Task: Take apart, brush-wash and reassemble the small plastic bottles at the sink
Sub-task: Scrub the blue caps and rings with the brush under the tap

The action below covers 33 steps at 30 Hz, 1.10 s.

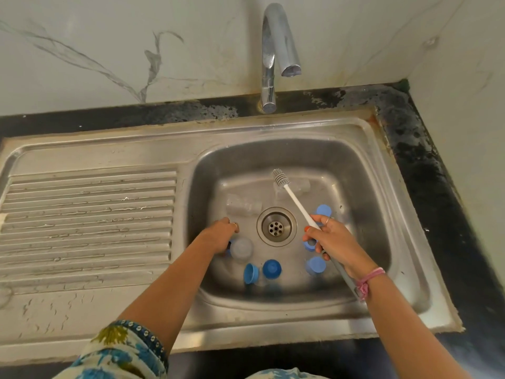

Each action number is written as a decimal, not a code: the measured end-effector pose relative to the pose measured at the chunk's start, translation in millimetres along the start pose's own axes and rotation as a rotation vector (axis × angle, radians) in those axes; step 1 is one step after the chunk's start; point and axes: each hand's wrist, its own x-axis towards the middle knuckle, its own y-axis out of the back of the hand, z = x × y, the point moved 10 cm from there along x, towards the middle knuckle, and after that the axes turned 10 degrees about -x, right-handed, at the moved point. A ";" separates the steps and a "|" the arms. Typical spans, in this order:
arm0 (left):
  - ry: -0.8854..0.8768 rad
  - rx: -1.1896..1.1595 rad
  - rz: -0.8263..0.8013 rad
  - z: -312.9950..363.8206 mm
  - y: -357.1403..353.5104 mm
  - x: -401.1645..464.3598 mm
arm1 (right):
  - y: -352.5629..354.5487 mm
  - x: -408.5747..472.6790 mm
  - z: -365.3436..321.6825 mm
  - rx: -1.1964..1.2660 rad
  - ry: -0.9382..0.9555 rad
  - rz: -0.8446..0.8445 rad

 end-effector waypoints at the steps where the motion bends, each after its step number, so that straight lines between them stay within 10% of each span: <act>1: -0.002 0.062 -0.008 0.1 -3.4 1.2 | -1.4 0.7 0.6 0.001 -0.002 -0.003; 23: 0.041 0.166 0.293 6.5 71.3 -11.4 | -1.4 -1.9 5.2 0.011 -0.006 -0.016; 33: -0.469 -0.092 0.710 131.1 220.5 -52.2 | 22.3 -18.3 -1.0 0.051 0.046 0.030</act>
